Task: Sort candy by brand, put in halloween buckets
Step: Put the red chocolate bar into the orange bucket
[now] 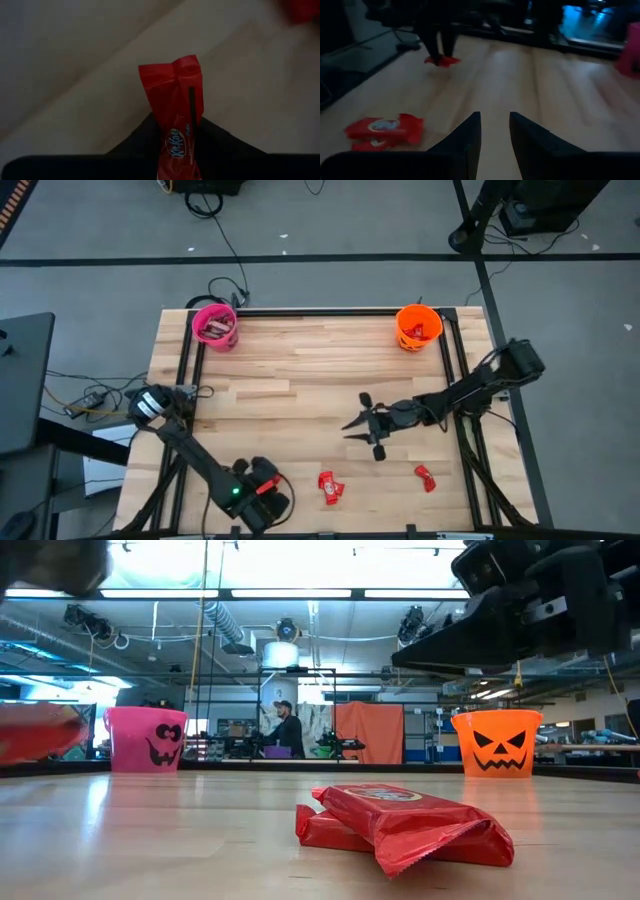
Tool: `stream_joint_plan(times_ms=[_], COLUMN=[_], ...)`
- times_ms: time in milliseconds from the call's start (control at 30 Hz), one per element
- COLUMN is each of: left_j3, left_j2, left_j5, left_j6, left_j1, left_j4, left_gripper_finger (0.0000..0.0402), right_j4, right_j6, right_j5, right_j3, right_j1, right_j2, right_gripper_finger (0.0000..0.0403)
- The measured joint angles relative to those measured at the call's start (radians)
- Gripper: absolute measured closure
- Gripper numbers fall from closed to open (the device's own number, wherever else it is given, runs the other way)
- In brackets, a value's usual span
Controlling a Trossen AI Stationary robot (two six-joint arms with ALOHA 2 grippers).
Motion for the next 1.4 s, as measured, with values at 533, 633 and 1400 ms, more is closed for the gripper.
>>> stream_joint_plan(times_ms=[533,633,1400], left_j3=[0.229,0.24,0.241], left_j2=[-0.003,-0.003,-0.004], left_j5=[0.059,0.148,0.488], left_j6=[0.711,0.787,0.995], left_j1=[0.249,0.297,0.512], left_j4=[0.041,0.102,0.193], left_gripper_finger=[0.0296,0.0296,0.0296], right_j4=[0.103,0.103,0.056], right_j6=[-0.612,-0.74,-0.864], right_j5=[0.04,0.14,0.151], right_j3=[0.19,0.197,0.195], right_j1=[0.122,0.151,0.194], right_j2=[0.214,0.214,0.214], right_gripper_finger=[0.0288,0.0284,0.0215])
